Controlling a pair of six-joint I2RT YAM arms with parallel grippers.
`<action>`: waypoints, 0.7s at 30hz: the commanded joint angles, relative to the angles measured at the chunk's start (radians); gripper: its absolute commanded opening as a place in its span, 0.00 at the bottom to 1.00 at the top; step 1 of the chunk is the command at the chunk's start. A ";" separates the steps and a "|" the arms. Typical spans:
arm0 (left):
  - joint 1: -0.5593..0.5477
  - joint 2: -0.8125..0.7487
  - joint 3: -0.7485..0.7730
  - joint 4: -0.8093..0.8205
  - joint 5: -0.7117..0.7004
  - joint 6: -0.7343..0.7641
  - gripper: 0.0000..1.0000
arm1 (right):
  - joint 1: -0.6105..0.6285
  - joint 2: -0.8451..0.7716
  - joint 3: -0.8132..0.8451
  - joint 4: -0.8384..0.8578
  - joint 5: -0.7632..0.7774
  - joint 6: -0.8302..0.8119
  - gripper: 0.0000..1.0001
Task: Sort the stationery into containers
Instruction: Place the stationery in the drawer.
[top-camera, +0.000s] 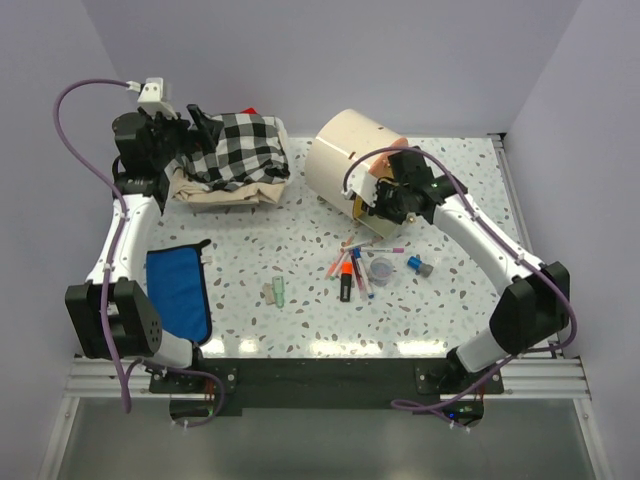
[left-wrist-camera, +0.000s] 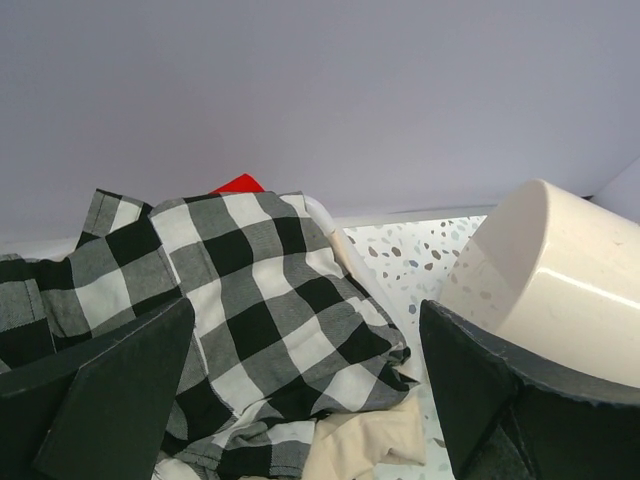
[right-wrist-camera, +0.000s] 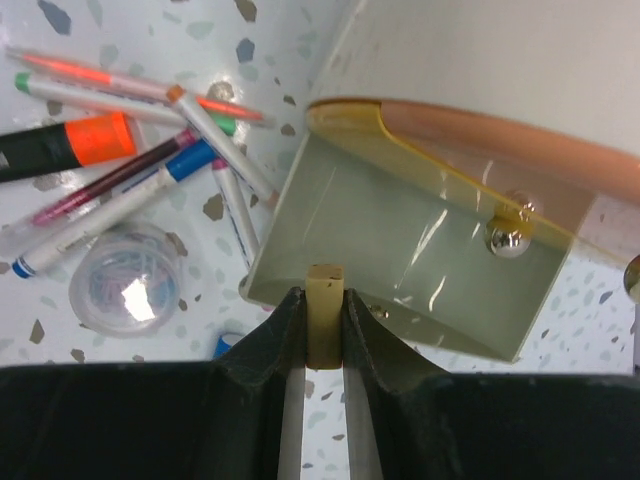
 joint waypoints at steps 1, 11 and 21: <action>0.008 0.001 0.041 0.055 0.028 -0.032 0.99 | -0.049 0.017 -0.020 0.025 0.051 -0.037 0.00; 0.006 -0.007 0.032 0.044 0.030 -0.026 0.99 | -0.095 0.118 -0.008 0.083 0.054 -0.060 0.34; 0.008 -0.009 0.027 0.053 0.039 -0.033 0.99 | -0.095 0.011 0.006 0.014 0.019 -0.013 0.52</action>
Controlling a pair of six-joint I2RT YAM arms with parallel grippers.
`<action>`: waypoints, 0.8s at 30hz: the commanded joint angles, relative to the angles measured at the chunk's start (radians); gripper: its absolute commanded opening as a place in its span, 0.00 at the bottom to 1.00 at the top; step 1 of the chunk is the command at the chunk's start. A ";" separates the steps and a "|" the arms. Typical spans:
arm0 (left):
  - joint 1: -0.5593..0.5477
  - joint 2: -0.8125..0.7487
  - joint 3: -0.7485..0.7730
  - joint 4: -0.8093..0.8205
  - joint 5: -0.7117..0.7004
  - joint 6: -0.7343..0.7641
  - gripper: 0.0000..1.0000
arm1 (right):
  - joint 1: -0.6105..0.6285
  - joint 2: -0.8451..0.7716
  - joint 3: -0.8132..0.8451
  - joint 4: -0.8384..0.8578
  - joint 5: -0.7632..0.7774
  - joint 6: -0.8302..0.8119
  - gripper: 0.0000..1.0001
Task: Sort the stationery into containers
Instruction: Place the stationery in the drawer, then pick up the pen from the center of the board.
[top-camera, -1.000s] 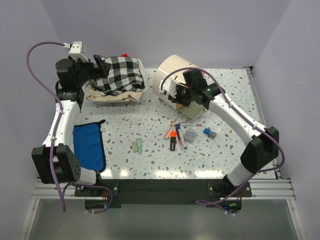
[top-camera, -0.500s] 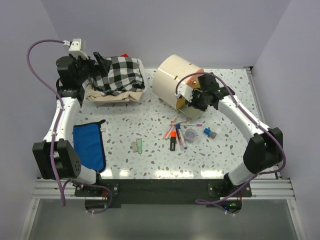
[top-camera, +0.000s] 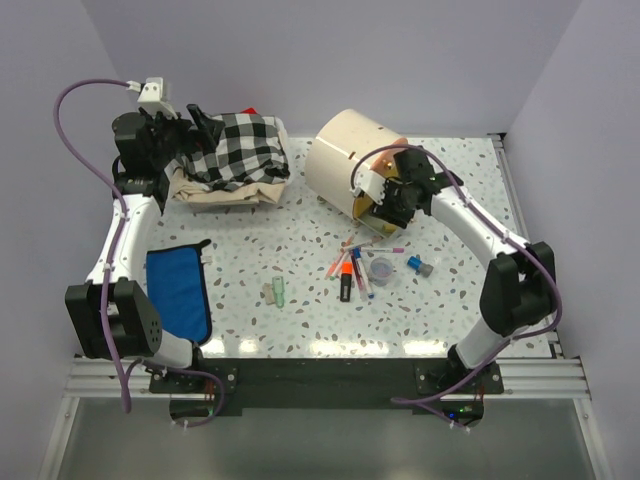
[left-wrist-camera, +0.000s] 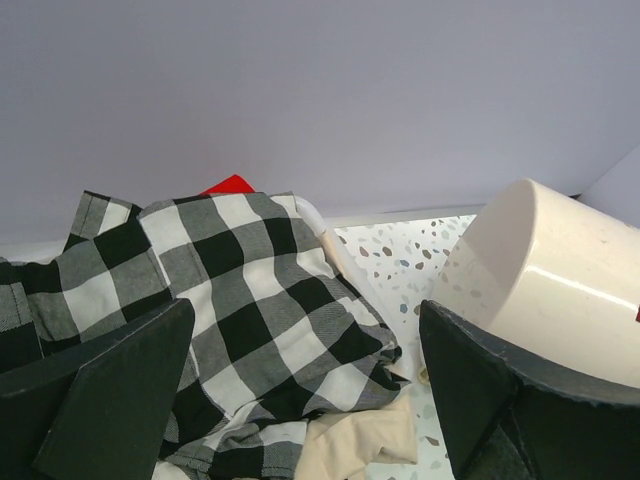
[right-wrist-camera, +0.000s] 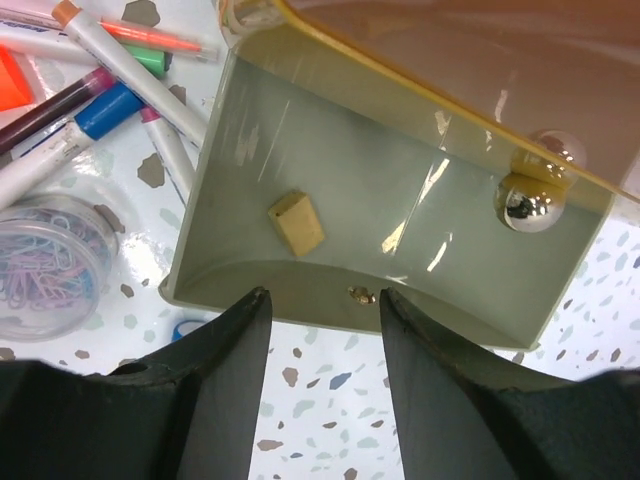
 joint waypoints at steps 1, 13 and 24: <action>0.006 -0.011 0.025 0.049 0.020 -0.021 0.99 | -0.003 -0.141 0.027 -0.043 -0.025 0.055 0.52; 0.006 -0.054 -0.017 0.022 0.005 0.022 0.99 | 0.293 -0.241 -0.027 -0.182 -0.231 -0.302 0.54; 0.012 -0.135 -0.074 -0.024 -0.081 0.143 1.00 | 0.466 0.279 0.387 -0.364 -0.363 -0.840 0.51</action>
